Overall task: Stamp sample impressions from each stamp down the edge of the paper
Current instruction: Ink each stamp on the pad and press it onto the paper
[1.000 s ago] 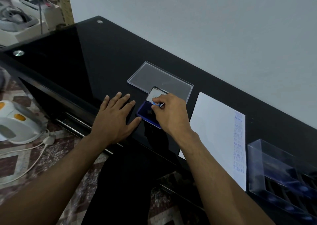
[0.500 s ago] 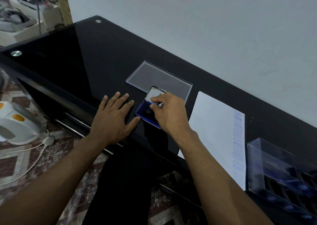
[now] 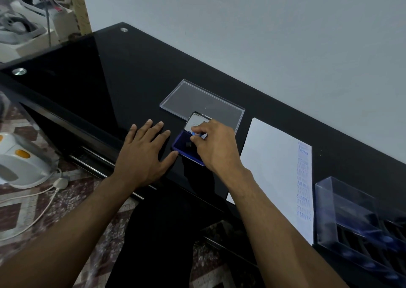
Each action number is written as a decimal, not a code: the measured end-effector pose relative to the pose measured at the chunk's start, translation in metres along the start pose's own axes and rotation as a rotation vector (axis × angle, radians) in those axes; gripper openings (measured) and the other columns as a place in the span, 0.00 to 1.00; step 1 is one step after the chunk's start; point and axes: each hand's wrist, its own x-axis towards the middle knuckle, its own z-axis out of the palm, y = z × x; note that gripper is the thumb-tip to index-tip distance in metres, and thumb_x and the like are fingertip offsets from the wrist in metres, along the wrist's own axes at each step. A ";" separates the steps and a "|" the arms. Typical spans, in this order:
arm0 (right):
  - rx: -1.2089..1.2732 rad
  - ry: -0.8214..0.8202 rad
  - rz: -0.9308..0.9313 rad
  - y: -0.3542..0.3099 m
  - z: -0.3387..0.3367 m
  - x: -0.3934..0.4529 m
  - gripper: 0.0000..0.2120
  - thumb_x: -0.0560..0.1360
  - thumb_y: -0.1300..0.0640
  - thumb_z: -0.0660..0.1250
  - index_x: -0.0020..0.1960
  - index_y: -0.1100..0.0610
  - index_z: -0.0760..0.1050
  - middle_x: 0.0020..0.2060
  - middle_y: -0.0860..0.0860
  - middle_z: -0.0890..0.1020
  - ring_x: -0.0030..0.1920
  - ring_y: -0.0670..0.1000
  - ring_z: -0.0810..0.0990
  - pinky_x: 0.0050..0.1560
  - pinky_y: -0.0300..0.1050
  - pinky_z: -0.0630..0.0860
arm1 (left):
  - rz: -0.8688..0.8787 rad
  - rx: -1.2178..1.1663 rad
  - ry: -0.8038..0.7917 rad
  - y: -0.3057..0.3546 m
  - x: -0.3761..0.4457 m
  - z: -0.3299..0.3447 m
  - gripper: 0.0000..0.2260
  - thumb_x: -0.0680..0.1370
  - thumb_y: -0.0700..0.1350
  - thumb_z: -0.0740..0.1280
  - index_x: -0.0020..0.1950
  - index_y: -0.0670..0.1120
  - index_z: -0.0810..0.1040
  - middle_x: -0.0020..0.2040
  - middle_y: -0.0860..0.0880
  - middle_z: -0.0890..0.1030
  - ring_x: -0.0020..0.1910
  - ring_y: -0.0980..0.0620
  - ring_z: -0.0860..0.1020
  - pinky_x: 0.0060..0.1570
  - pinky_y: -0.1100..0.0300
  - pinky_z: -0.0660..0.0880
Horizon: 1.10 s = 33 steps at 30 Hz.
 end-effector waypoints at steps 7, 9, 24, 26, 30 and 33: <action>0.038 0.019 -0.024 0.005 0.004 -0.008 0.13 0.79 0.57 0.67 0.63 0.56 0.80 0.59 0.52 0.81 0.58 0.49 0.79 0.59 0.35 0.70 | -0.004 -0.005 -0.041 -0.001 0.001 -0.003 0.36 0.77 0.71 0.46 0.77 0.52 0.67 0.80 0.48 0.63 0.81 0.48 0.55 0.79 0.41 0.50; 0.071 0.085 -0.035 0.010 0.004 -0.013 0.12 0.78 0.58 0.68 0.62 0.56 0.81 0.59 0.52 0.81 0.57 0.49 0.80 0.62 0.38 0.73 | -0.014 -0.036 -0.055 0.000 0.003 -0.005 0.36 0.76 0.71 0.47 0.78 0.53 0.66 0.80 0.49 0.62 0.81 0.48 0.54 0.79 0.42 0.49; 0.207 0.448 0.185 0.109 -0.067 -0.113 0.09 0.73 0.59 0.73 0.52 0.52 0.84 0.48 0.45 0.83 0.43 0.43 0.82 0.47 0.29 0.76 | 0.294 -0.198 -0.034 0.146 0.006 -0.011 0.31 0.78 0.64 0.56 0.76 0.49 0.69 0.78 0.45 0.66 0.78 0.43 0.61 0.75 0.40 0.60; 0.207 0.457 0.215 0.122 -0.074 -0.127 0.09 0.72 0.59 0.73 0.52 0.52 0.84 0.49 0.45 0.83 0.42 0.42 0.82 0.48 0.30 0.77 | 0.331 -0.205 -0.052 0.162 0.005 -0.007 0.30 0.79 0.64 0.55 0.76 0.49 0.69 0.78 0.45 0.66 0.78 0.43 0.60 0.75 0.40 0.60; 0.237 0.477 0.266 0.147 -0.087 -0.148 0.09 0.72 0.60 0.73 0.52 0.52 0.84 0.47 0.45 0.82 0.40 0.43 0.82 0.42 0.45 0.83 | 0.397 -0.219 -0.107 0.191 0.002 0.004 0.29 0.80 0.63 0.53 0.77 0.50 0.67 0.79 0.46 0.64 0.80 0.45 0.57 0.78 0.43 0.55; 0.230 0.491 0.282 0.162 -0.092 -0.160 0.09 0.73 0.60 0.73 0.53 0.53 0.84 0.47 0.46 0.82 0.41 0.44 0.82 0.41 0.48 0.83 | 0.447 -0.209 -0.146 0.209 0.001 0.015 0.28 0.81 0.61 0.52 0.78 0.50 0.66 0.80 0.47 0.63 0.80 0.45 0.56 0.78 0.44 0.52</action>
